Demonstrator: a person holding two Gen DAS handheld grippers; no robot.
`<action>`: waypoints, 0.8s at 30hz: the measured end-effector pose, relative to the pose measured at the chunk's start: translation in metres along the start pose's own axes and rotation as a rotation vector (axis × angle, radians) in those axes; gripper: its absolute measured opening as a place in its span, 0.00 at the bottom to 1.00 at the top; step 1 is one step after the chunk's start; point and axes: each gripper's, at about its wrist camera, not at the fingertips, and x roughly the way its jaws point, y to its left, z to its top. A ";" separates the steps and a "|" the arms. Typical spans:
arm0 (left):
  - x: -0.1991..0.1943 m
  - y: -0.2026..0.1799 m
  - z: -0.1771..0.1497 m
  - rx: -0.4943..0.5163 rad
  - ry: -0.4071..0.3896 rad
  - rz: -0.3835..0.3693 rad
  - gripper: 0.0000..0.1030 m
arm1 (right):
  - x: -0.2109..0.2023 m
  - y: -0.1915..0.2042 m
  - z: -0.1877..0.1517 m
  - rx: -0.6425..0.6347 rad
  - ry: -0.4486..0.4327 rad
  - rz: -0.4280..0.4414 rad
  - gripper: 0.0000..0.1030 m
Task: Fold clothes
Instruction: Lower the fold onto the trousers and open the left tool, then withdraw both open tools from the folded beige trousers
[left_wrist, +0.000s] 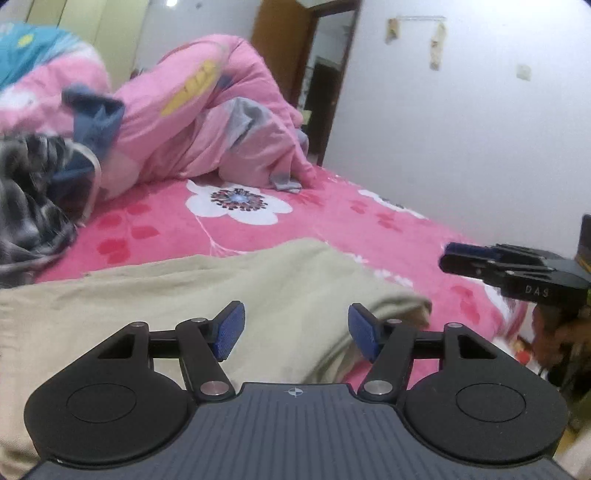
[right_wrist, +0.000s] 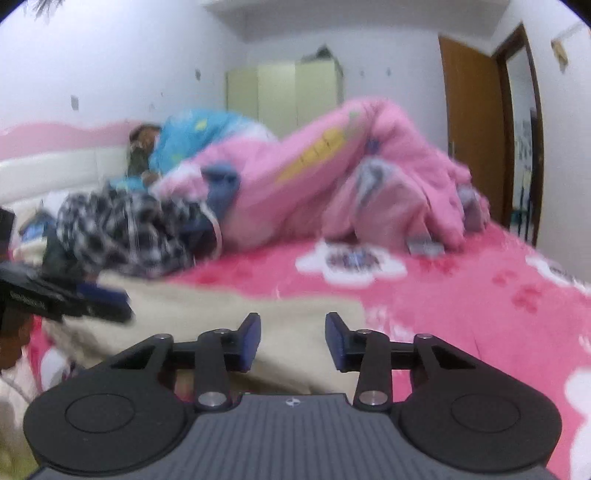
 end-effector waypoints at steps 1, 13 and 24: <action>0.010 -0.005 -0.002 0.033 0.023 0.020 0.60 | 0.006 0.003 0.001 -0.004 0.001 0.014 0.35; 0.038 -0.034 -0.040 0.278 0.138 0.100 0.68 | 0.028 -0.038 -0.056 0.212 0.176 0.012 0.40; 0.027 -0.016 -0.002 0.019 0.122 0.054 0.77 | 0.003 -0.074 -0.055 0.382 0.041 -0.162 1.00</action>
